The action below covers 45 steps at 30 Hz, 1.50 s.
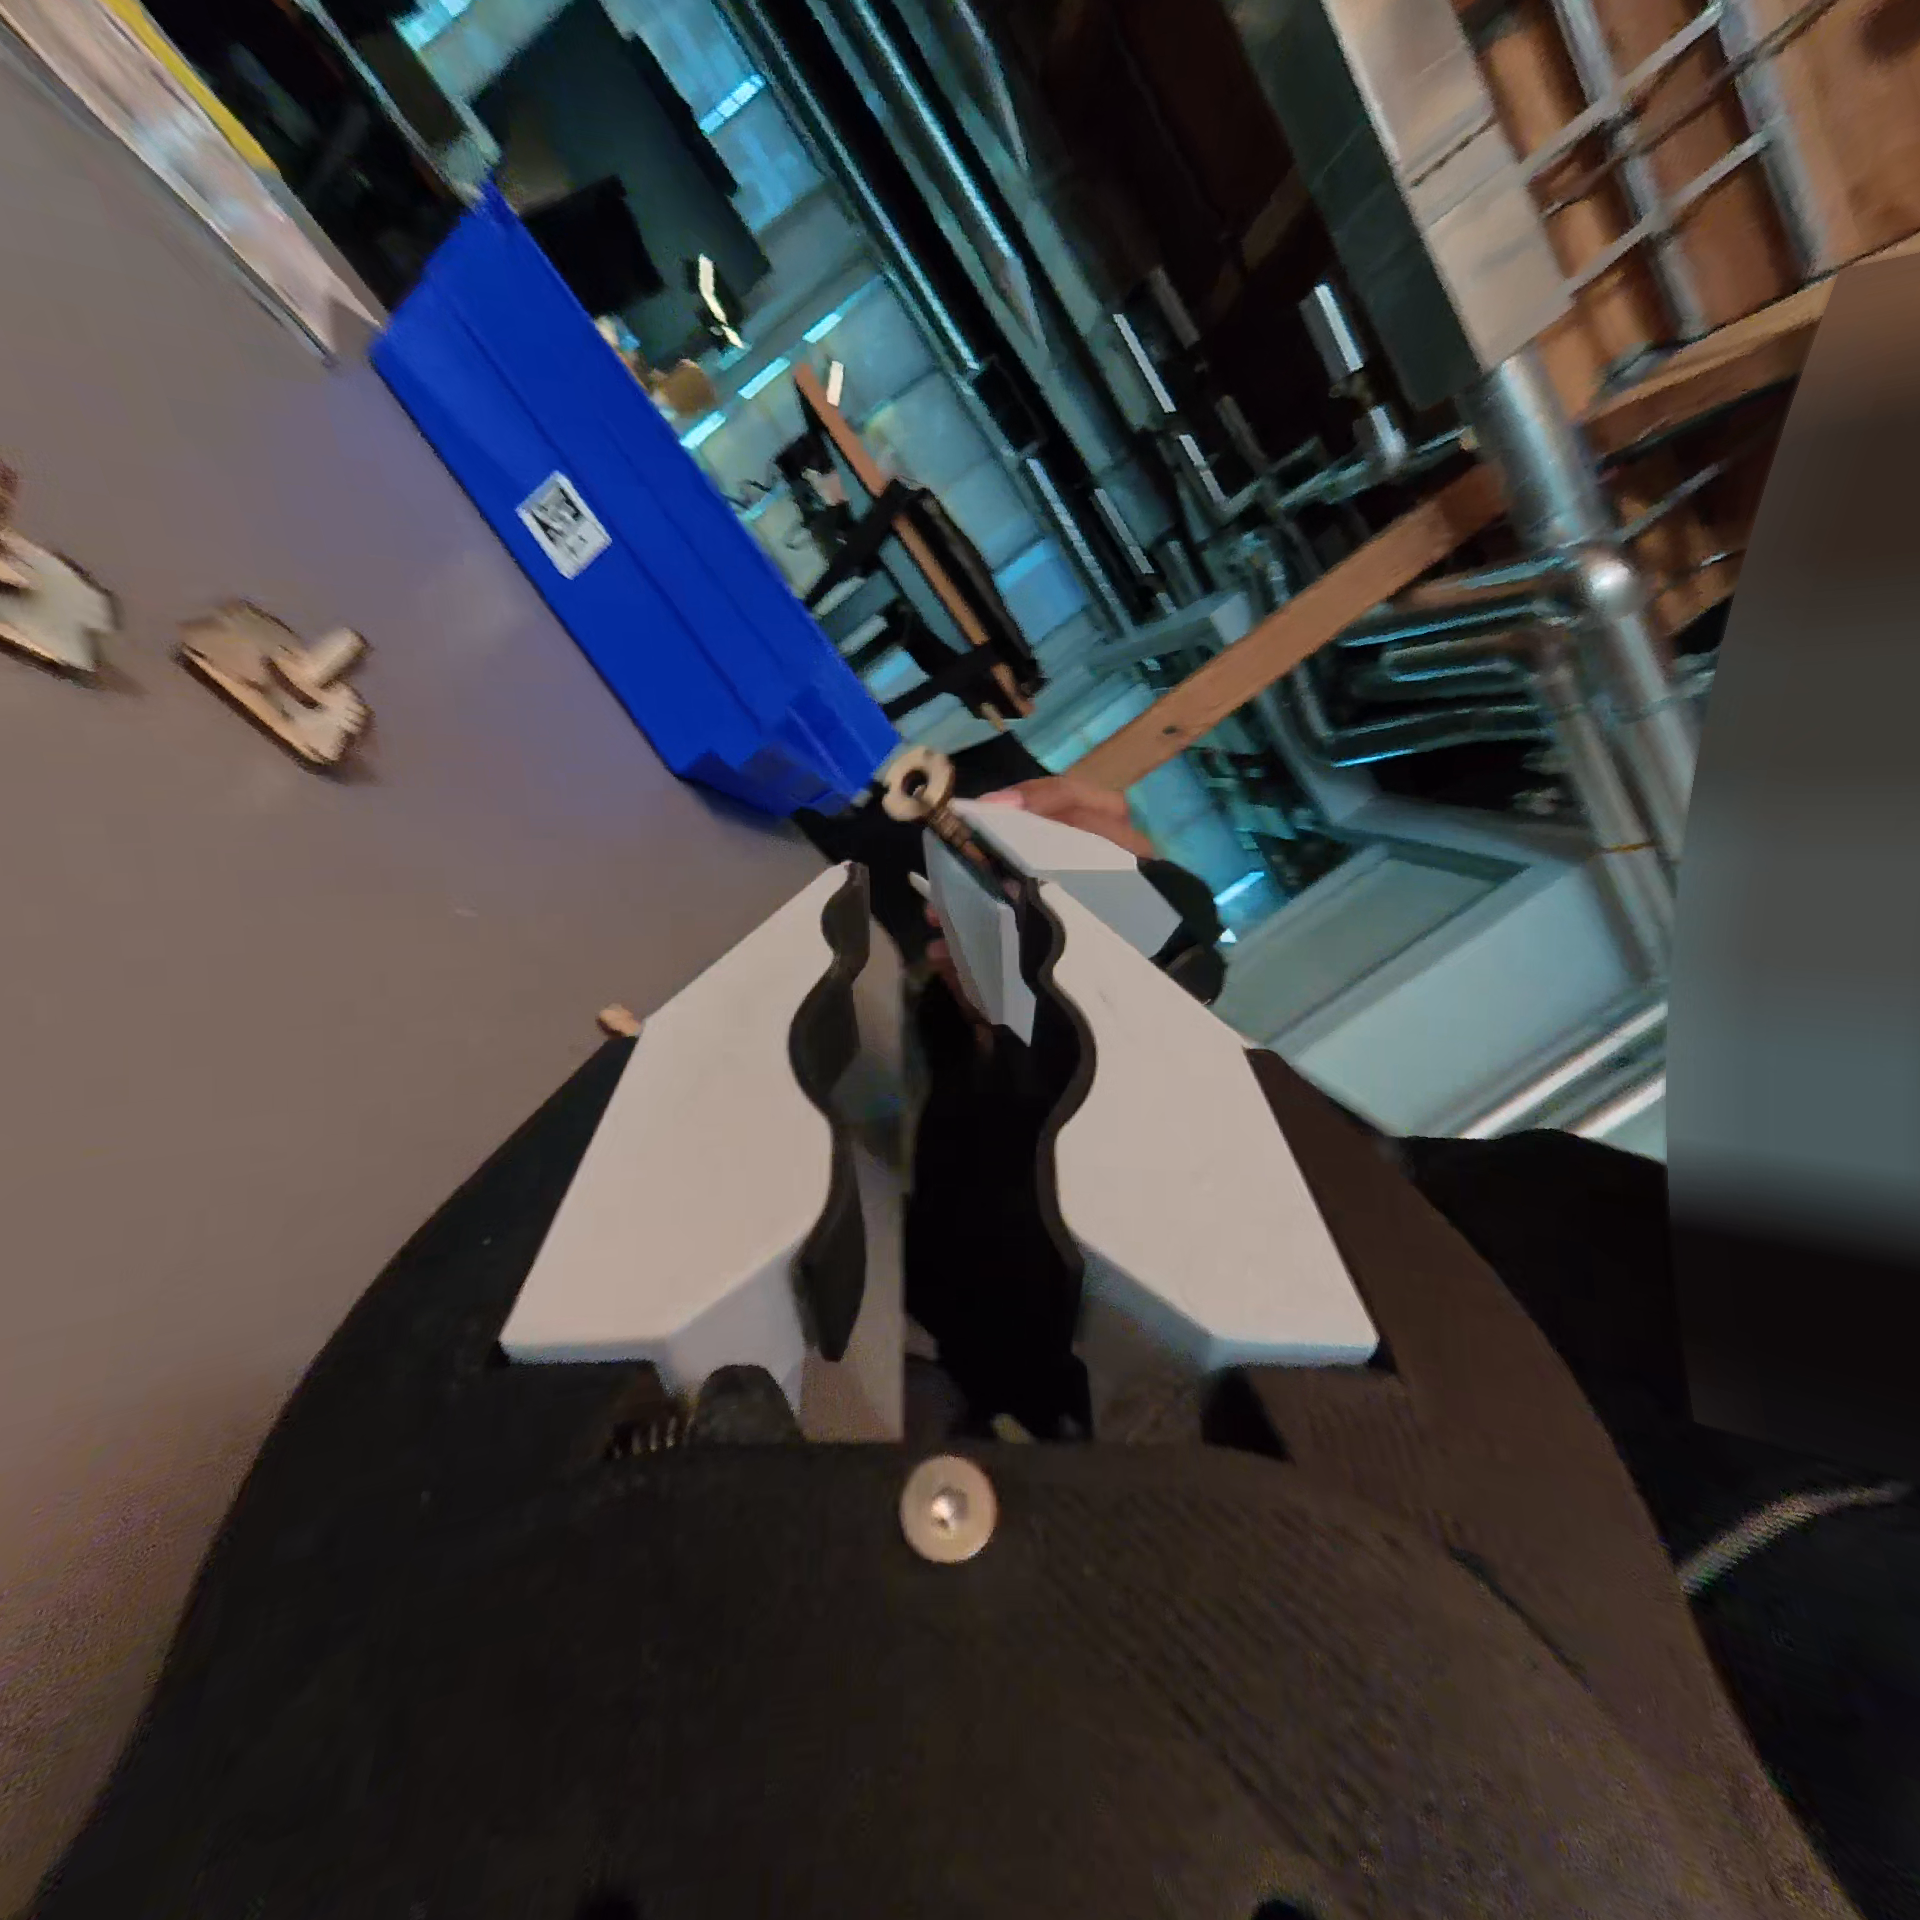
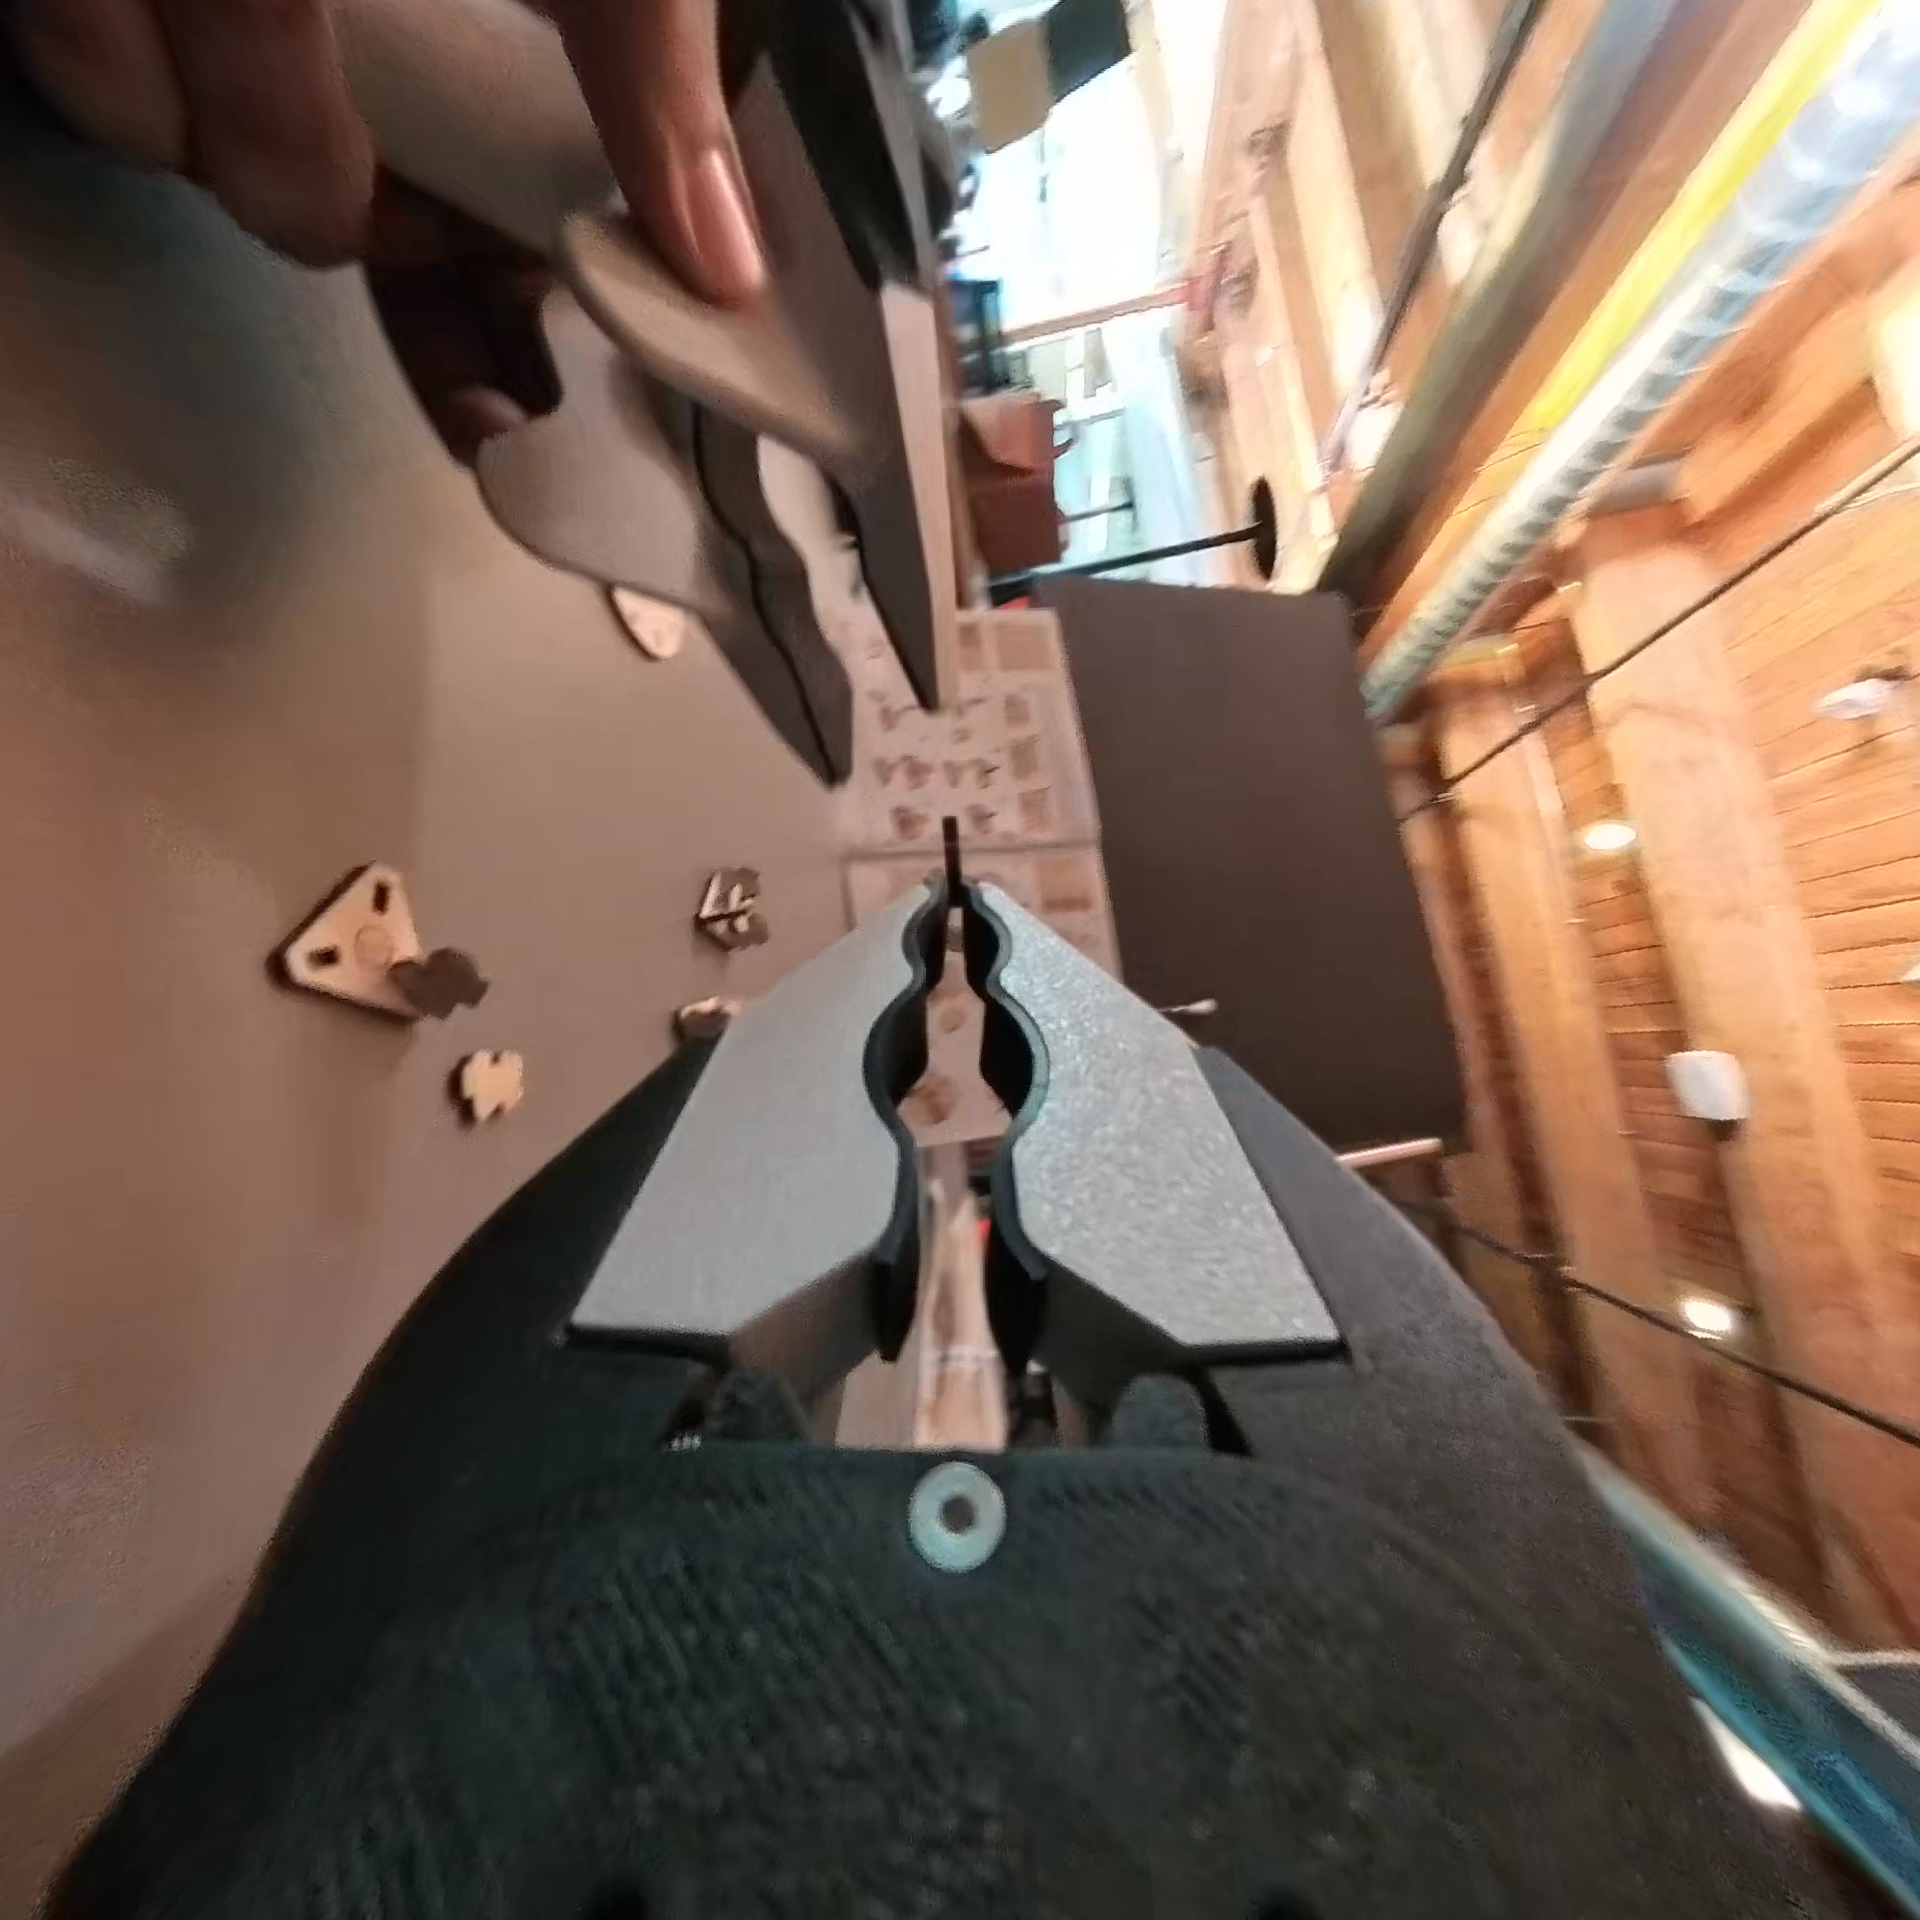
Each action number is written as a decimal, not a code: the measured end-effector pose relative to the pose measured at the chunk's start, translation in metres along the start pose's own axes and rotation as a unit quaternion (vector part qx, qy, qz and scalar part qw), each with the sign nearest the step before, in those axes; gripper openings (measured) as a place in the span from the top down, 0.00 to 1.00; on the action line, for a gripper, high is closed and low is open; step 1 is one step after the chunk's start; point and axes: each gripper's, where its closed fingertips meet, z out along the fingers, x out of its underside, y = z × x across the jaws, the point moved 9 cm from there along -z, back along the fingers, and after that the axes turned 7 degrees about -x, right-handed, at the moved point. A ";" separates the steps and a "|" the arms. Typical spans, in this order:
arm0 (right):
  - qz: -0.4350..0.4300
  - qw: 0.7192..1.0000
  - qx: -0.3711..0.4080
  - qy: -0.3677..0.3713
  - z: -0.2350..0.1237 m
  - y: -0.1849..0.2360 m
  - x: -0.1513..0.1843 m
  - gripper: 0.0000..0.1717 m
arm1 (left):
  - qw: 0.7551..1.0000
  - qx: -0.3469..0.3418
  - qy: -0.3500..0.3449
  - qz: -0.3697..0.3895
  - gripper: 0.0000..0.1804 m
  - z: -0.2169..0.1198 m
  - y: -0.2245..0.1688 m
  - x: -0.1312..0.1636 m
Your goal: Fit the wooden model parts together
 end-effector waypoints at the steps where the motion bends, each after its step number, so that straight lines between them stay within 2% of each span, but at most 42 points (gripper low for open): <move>1: 0.019 0.999 -0.050 0.001 -0.001 0.000 0.004 1.00 | 1.000 -0.017 -0.005 0.024 0.85 -0.002 -0.001 -0.002; 3: 0.054 0.989 -0.139 -0.003 -0.006 0.001 0.008 0.99 | 0.996 -0.047 -0.006 0.072 0.85 -0.005 -0.004 -0.004; 5: 0.075 0.977 -0.196 -0.030 -0.014 -0.001 0.007 0.99 | 0.990 -0.075 0.004 0.116 0.86 -0.005 -0.007 -0.004; 9: 0.116 0.943 -0.302 -0.071 -0.021 -0.011 -0.002 0.99 | 0.984 -0.094 0.032 0.147 0.86 -0.002 -0.008 -0.004; 12: 0.097 0.920 -0.374 -0.059 -0.015 -0.020 -0.005 0.99 | 0.983 -0.092 0.046 0.153 0.87 -0.002 -0.009 -0.003; 15: 0.067 0.890 -0.450 -0.028 0.001 -0.025 -0.005 0.99 | 0.969 -0.123 0.093 0.193 0.90 -0.002 -0.012 -0.002; 19: 0.055 0.834 -0.548 0.036 0.024 -0.028 -0.009 0.99 | 0.953 -0.150 0.125 0.232 0.90 -0.001 -0.015 -0.003; 21: 0.079 0.805 -0.584 0.066 0.036 -0.031 -0.013 0.99 | 0.949 -0.161 0.129 0.238 0.91 -0.002 -0.012 -0.003; 24: 0.157 0.748 -0.634 0.115 0.056 -0.032 -0.015 0.99 | 0.951 -0.168 0.127 0.229 0.91 -0.005 -0.006 -0.003; 26: 0.226 0.701 -0.660 0.148 0.067 -0.028 -0.014 0.99 | 0.957 -0.155 0.106 0.220 0.92 -0.010 -0.007 -0.006; 28: 0.269 0.671 -0.667 0.178 0.073 -0.023 -0.012 1.00 | 0.962 -0.147 0.080 0.214 0.92 -0.015 -0.008 -0.010; 35: 0.260 0.658 -0.679 0.195 0.074 -0.016 -0.020 0.99 | 0.978 -0.104 0.039 0.174 0.91 -0.026 -0.006 -0.017; 38: 0.245 0.665 -0.675 0.205 0.080 -0.016 -0.024 0.99 | 0.977 -0.099 0.043 0.182 0.91 -0.025 -0.007 -0.015; 40: 0.239 0.667 -0.673 0.211 0.085 -0.016 -0.024 0.99 | 0.977 -0.094 0.066 0.181 0.92 -0.022 -0.008 -0.012; 43: 0.247 0.656 -0.680 0.216 0.089 -0.013 -0.020 0.99 | 0.978 -0.087 0.152 0.111 0.94 -0.015 0.003 -0.003; 45: 0.258 0.648 -0.685 0.211 0.089 -0.013 -0.018 0.99 | 0.977 -0.090 0.167 0.101 0.97 -0.014 0.004 -0.001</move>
